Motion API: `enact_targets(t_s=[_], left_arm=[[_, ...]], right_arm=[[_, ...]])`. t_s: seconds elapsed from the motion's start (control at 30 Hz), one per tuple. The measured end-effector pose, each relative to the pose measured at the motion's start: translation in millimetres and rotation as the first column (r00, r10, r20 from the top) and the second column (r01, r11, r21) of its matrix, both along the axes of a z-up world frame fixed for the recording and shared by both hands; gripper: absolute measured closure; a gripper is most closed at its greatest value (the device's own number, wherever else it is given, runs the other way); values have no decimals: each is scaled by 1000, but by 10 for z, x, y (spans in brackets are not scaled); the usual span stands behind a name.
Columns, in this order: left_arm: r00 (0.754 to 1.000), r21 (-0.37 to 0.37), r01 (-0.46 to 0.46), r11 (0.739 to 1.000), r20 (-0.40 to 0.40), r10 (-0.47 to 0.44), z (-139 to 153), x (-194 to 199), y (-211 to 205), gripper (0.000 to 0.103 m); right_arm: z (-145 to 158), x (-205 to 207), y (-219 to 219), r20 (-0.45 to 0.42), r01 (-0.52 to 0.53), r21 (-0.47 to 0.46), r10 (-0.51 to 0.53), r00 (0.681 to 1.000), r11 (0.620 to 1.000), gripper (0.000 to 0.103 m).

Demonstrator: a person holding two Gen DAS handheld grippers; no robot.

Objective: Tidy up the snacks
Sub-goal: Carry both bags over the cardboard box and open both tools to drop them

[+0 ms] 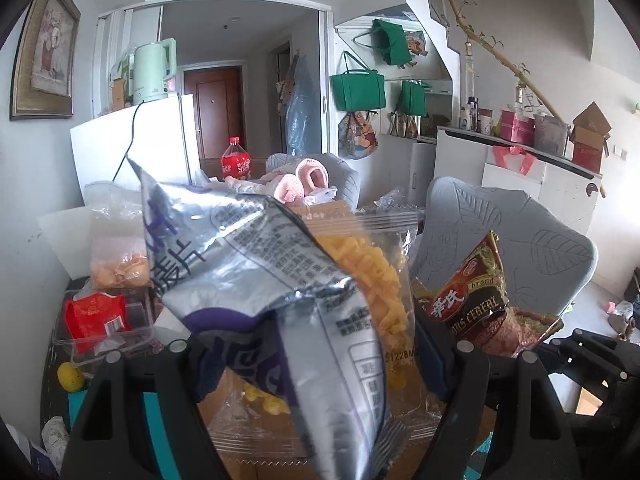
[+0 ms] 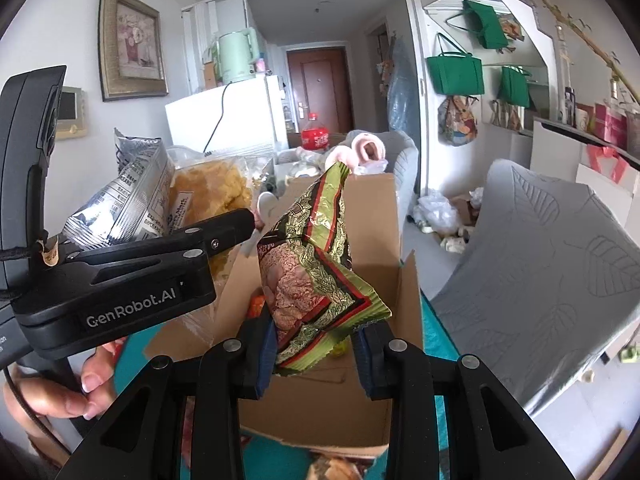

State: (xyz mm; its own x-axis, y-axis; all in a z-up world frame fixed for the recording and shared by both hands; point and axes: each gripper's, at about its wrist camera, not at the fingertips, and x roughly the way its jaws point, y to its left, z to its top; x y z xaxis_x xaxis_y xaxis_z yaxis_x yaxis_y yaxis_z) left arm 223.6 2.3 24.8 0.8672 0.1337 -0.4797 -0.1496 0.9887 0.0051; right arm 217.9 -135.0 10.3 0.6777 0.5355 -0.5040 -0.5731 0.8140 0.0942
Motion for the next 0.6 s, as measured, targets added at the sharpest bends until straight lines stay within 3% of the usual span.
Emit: enact_targets(t_s=[0.13, 0.23, 0.6], left_arm=[[998, -31, 36, 999, -57, -37, -207, 198, -44, 25], [995, -4, -5, 1000, -97, 5, -348, 319, -101, 25], [965, 25, 5, 1000, -261, 1, -808, 639, -199, 25]], right_arm=[[-146, 217, 73, -20, 9, -22, -10, 1000, 1000, 70], [-271, 401, 125, -41, 21, -48, -23, 999, 999, 70], [-745, 778, 197, -177, 35, -146, -61, 982, 989, 70]])
